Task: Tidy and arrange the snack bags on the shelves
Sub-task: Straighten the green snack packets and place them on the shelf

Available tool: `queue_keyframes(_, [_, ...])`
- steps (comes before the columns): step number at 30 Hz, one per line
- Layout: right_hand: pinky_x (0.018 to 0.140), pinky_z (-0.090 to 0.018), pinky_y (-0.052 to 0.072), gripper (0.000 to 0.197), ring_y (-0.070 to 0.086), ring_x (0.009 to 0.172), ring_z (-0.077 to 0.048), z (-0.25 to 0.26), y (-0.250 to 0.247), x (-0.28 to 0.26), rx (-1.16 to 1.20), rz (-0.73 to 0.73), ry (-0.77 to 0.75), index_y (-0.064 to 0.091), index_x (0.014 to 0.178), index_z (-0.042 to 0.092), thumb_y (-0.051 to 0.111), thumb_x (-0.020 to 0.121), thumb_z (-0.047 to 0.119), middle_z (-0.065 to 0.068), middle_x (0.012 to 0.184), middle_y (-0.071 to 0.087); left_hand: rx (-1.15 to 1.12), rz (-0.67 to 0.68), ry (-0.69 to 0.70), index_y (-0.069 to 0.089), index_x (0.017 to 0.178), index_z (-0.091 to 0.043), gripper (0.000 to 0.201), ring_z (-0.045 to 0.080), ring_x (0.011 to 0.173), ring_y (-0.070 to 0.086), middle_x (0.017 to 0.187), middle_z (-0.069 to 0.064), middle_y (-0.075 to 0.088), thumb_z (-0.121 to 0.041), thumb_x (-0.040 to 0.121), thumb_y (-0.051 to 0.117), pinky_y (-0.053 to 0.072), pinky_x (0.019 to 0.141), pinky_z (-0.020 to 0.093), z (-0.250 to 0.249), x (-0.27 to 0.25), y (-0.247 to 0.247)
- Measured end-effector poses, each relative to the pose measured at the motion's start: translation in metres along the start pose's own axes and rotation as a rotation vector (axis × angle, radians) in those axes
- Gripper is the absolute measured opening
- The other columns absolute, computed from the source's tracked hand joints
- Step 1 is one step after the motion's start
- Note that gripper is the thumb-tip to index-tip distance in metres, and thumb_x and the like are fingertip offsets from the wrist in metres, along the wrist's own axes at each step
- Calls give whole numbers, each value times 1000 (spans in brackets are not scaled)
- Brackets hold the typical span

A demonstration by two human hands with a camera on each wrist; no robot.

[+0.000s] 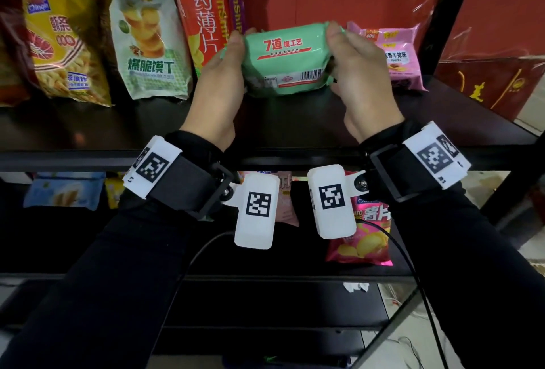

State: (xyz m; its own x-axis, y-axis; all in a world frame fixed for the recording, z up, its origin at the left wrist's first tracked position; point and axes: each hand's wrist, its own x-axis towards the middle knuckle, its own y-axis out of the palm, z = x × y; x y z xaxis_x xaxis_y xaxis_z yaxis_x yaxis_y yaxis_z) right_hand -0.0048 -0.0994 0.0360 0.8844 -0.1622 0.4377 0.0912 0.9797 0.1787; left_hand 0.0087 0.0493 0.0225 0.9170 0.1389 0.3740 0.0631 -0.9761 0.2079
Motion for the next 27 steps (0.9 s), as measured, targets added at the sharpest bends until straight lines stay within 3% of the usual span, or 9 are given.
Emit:
queue_keyframes(4, [50,-8,46,23,63,58,10,1,-2,6,26,3,66,66,82,18,52,98,25,20,66,69,119,32,-14,70,88,-26,34,9,104,67,99,-12,74,-48,95,45,44,105,41,2,1,-3])
queue_keyframes(7, [48,-14,50,22,64,52,1,3,-3,11,19,-11,134,62,79,16,55,97,27,16,57,67,199,163,19,69,95,-29,36,2,105,65,104,-16,73,-59,86,51,47,99,28,4,-8,0])
queue_keyframes(9, [48,-18,52,25,67,52,-6,2,-3,12,11,11,182,61,79,14,56,96,33,8,58,69,200,255,51,67,99,-30,21,-3,99,66,98,-21,72,-47,89,59,50,84,13,4,-14,5])
queue_keyframes(11, [48,-22,53,32,69,56,-6,2,-8,13,-29,38,212,61,81,15,53,95,43,7,61,71,155,226,71,67,99,-26,11,1,96,68,94,-18,74,-33,92,61,51,79,14,2,-15,6])
queue_keyframes(15, [81,-37,53,31,65,97,-10,2,-18,12,-223,74,190,59,88,24,51,92,54,7,100,69,71,76,7,65,96,-24,17,8,93,71,93,-11,75,-37,96,54,56,79,24,-4,-7,-2])
queue_keyframes(18, [58,-18,52,28,62,65,1,-2,-13,8,-234,88,82,50,73,22,52,97,36,5,77,62,88,48,-50,64,102,-21,33,12,92,72,96,-5,76,-50,93,53,58,82,32,-5,-5,-5])
queue_keyframes(21, [57,-21,46,30,58,65,-6,-1,-7,8,-205,15,15,46,70,20,47,100,27,14,66,58,52,39,-119,65,101,-20,41,16,88,73,93,-1,76,-57,93,47,60,71,32,-3,-7,-5])
queue_keyframes(24, [76,-39,49,32,56,80,-25,3,-6,14,-181,-96,-56,40,70,18,44,101,24,1,76,54,54,-40,-119,51,128,-13,44,21,108,66,120,5,67,-44,97,49,54,93,42,0,-8,-2])
queue_keyframes(27, [68,-31,37,34,41,70,-15,4,-4,12,-240,-159,-163,36,68,21,46,100,21,-3,71,40,299,36,43,33,147,-15,59,10,129,47,141,-2,49,-20,94,60,39,110,34,-1,-10,1])
